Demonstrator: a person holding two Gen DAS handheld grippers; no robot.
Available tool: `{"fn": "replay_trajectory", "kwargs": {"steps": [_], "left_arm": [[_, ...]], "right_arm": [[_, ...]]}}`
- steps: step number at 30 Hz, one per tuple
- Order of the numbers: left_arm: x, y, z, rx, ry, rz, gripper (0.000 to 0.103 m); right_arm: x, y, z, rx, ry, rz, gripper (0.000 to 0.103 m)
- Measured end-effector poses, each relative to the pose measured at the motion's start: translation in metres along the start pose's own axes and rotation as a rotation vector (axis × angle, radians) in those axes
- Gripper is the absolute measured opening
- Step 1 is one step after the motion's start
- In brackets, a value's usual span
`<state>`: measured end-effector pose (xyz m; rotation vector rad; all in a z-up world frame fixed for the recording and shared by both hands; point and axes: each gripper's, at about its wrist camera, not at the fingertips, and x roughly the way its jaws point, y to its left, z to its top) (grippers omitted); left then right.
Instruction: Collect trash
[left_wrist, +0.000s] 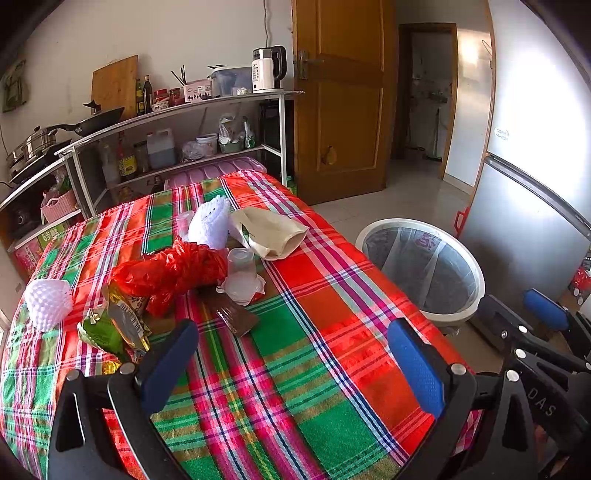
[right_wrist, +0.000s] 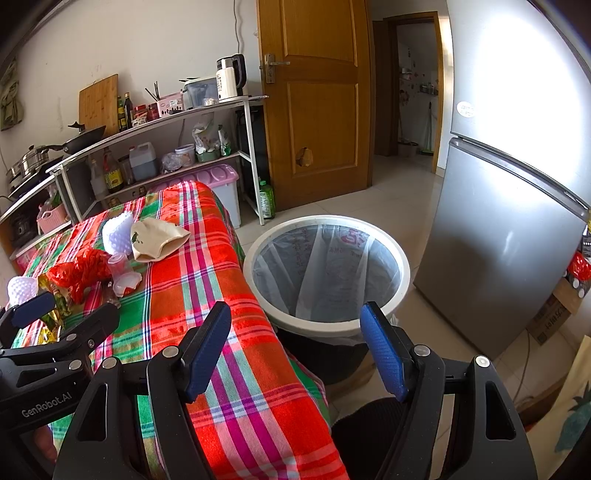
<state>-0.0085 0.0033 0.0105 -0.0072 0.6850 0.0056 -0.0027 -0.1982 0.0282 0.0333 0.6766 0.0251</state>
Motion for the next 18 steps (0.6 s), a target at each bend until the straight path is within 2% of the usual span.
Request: {"fn": "replay_trajectory", "kwargs": {"steps": [18], "left_arm": [[-0.0004,0.0037,0.0005,-0.003,-0.002,0.004,0.103]], "right_arm": [[-0.0018,0.0004,0.001,0.0,-0.002,-0.002,0.073]]}}
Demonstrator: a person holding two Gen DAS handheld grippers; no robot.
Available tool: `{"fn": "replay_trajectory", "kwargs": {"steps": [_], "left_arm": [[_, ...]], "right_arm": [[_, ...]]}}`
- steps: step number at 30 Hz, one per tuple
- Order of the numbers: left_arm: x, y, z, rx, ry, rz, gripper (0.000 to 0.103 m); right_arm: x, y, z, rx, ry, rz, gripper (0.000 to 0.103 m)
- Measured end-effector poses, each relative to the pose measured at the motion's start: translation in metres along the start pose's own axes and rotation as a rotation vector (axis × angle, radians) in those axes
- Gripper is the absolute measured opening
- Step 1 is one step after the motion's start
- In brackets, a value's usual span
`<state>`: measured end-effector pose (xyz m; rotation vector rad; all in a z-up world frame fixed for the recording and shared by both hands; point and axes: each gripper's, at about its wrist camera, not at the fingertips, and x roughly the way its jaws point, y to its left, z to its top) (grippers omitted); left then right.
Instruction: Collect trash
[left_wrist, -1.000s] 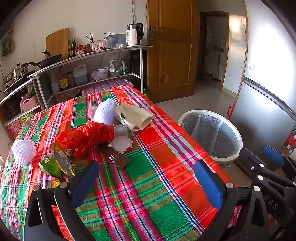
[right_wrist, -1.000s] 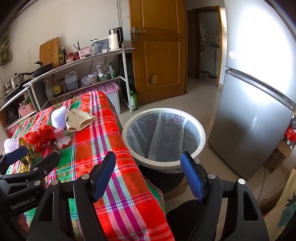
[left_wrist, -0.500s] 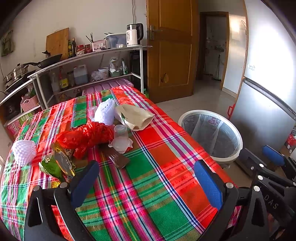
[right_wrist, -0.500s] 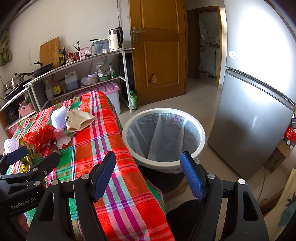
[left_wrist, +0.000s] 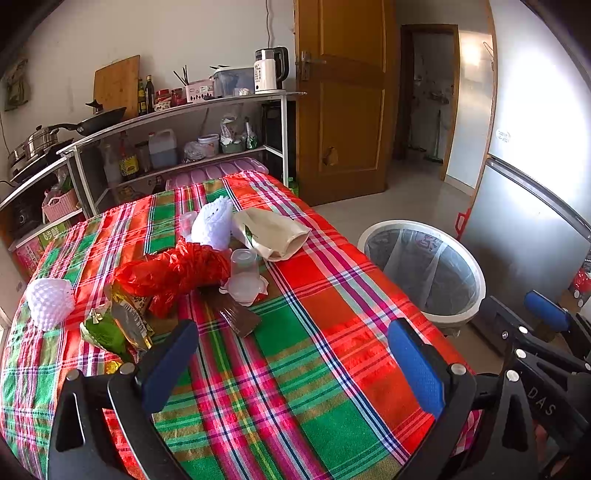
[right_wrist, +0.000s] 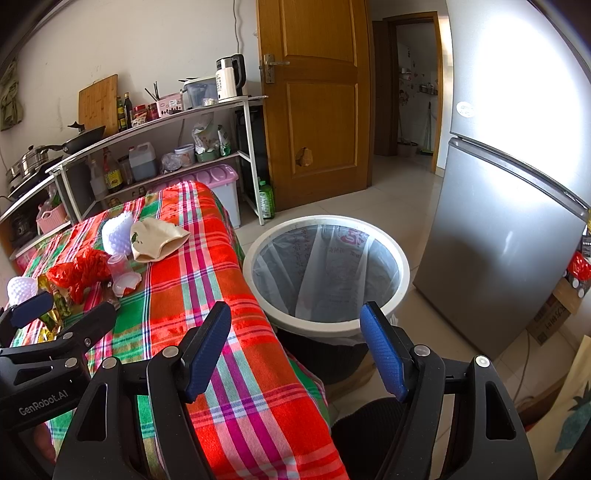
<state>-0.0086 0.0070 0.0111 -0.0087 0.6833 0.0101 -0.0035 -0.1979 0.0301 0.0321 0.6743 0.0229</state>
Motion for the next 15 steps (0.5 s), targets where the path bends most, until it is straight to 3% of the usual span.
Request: {"fn": "replay_trajectory", "kwargs": {"steps": [9,15], "left_arm": [[-0.01,0.026,-0.006,0.006,0.006,0.019,0.103],[-0.026,0.073,-0.014,-0.033,-0.007,0.121,0.103]], "right_arm": [[0.002,0.001,0.002,0.022,0.001,0.033,0.073],[0.007,0.026,0.006,-0.006,0.001,0.191,0.073]]}}
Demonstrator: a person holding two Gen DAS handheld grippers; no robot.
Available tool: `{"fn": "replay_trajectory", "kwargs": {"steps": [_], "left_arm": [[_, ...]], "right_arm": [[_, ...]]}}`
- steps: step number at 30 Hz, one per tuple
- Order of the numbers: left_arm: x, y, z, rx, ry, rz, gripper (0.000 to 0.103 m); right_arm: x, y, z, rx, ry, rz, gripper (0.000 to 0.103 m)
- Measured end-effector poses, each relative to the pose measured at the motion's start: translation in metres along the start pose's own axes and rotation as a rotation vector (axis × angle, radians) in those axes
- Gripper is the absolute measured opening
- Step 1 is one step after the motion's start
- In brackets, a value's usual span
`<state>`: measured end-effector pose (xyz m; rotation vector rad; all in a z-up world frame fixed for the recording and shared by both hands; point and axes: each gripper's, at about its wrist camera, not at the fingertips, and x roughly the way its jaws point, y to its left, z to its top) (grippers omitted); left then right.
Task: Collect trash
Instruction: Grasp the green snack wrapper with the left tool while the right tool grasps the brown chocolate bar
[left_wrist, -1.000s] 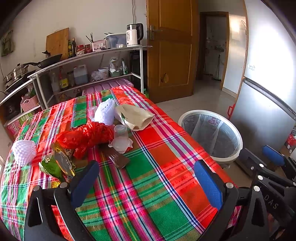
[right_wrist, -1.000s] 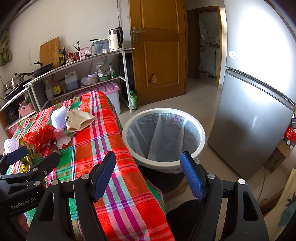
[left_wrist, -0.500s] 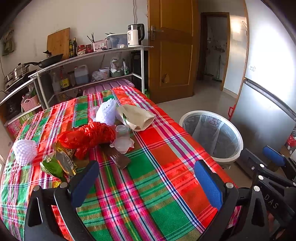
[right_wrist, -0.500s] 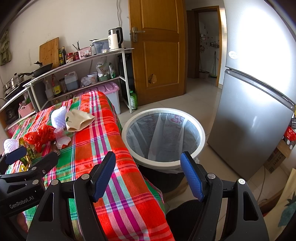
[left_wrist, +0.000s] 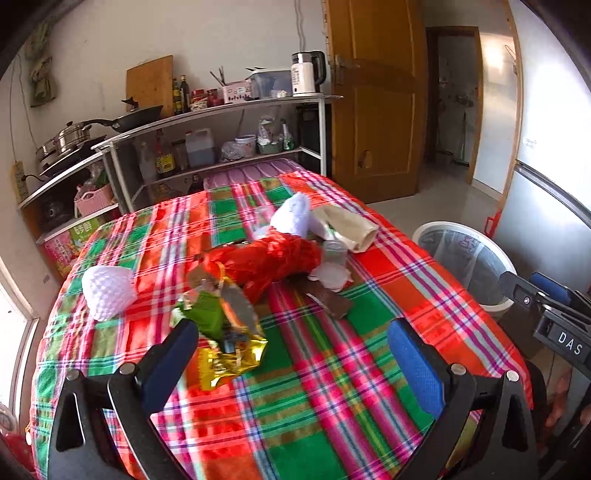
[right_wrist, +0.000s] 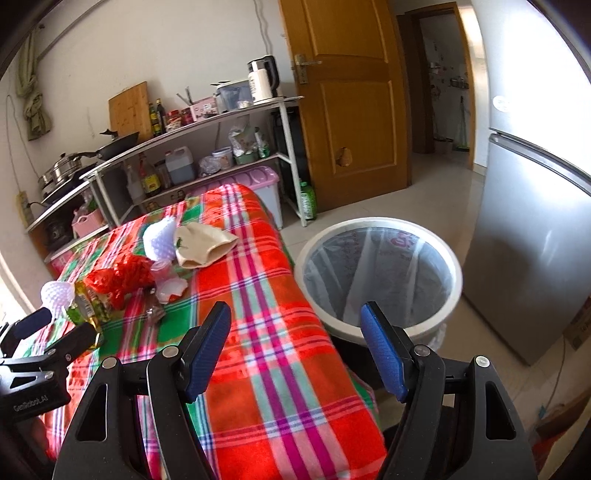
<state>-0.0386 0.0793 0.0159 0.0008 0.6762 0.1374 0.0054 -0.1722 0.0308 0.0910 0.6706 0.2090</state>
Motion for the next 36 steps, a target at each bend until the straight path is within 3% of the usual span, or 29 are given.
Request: {"fn": "replay_trajectory", "kwargs": {"steps": [5,13,20,24,28,31,36], "left_arm": [[0.003,0.047,-0.006,-0.086,0.017,0.06,0.103],[0.017,0.09,-0.017,-0.179,0.071,0.06,0.103],[0.035,0.107,-0.021,-0.265,0.142,-0.047,0.103],[0.045,0.112,-0.016,-0.334,0.142,-0.119,0.103],[0.056,0.109,-0.008,-0.318,0.145,-0.117,0.103],[0.061,0.111,-0.007,-0.315,0.152,-0.107,0.099],[0.07,0.117,-0.007,-0.354,0.172,-0.146,0.083]], "right_arm": [[0.016,0.031,-0.001,-0.066,0.025,0.107,0.073],[0.05,0.072,0.0,-0.151,0.112,0.208,0.073],[0.083,0.113,-0.004,-0.293,0.185,0.268,0.073],[0.097,0.124,0.0,-0.326,0.199,0.28,0.073],[0.111,0.131,0.005,-0.334,0.228,0.294,0.066],[0.121,0.133,0.007,-0.33,0.25,0.301,0.059],[0.129,0.134,0.007,-0.329,0.283,0.323,0.052]]}}
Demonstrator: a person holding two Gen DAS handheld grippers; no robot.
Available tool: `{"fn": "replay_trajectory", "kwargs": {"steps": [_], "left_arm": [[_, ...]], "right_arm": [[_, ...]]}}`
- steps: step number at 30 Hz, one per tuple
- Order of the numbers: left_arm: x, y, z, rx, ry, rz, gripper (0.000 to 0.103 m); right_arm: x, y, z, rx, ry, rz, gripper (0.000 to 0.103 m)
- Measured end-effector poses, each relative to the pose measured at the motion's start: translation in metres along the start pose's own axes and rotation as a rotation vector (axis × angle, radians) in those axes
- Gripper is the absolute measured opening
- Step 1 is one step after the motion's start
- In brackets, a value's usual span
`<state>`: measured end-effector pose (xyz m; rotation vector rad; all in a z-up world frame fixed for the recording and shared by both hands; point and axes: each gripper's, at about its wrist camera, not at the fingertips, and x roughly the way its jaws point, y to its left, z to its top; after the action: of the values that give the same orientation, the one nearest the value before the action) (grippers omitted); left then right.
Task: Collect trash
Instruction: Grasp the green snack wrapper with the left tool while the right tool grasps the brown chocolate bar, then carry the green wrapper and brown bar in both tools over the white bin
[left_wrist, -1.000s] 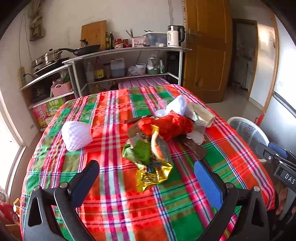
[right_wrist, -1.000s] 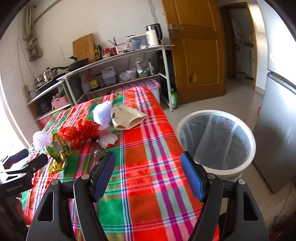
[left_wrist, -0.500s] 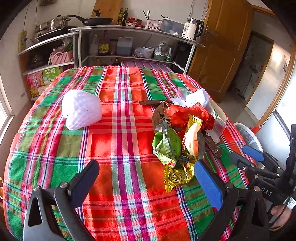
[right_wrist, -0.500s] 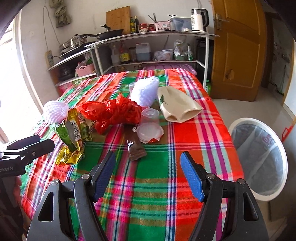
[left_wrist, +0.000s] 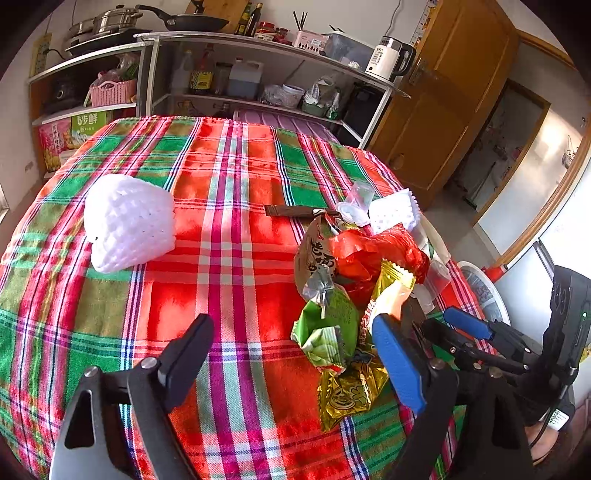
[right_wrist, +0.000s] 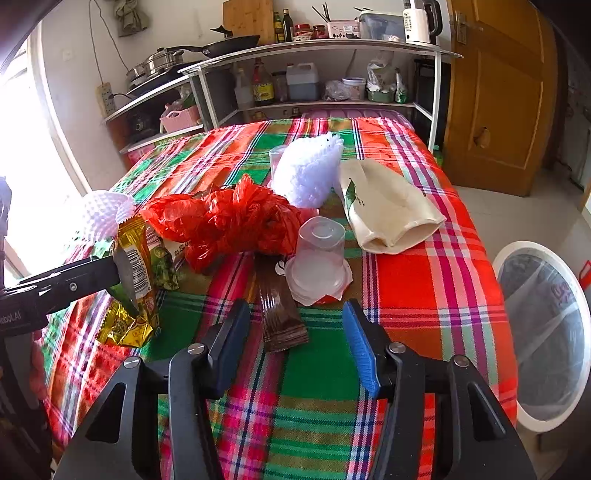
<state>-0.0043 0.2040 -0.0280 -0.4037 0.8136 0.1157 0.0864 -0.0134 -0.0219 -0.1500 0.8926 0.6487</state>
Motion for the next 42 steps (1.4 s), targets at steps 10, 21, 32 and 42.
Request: {"fn": "replay_trajectory", "kwargs": {"steps": [10,21,32,42], "left_arm": [[0.013,-0.007,0.0,0.034,0.043,-0.032,0.055],[0.01,-0.012,-0.002,0.072,0.02,-0.002,0.041],[-0.018,-0.012,-0.003,0.092,-0.046,0.031,0.041],[-0.043,-0.026,-0.001,0.136,-0.103,0.018,0.041]], "right_arm": [[0.016,0.008,0.005,-0.03,0.048,0.04,0.039],[0.013,0.012,0.001,-0.042,0.041,0.009,0.025],[-0.006,0.014,-0.008,-0.025,-0.006,0.042,0.024],[-0.041,0.007,-0.017,0.038,-0.063,0.108,0.024]]}}
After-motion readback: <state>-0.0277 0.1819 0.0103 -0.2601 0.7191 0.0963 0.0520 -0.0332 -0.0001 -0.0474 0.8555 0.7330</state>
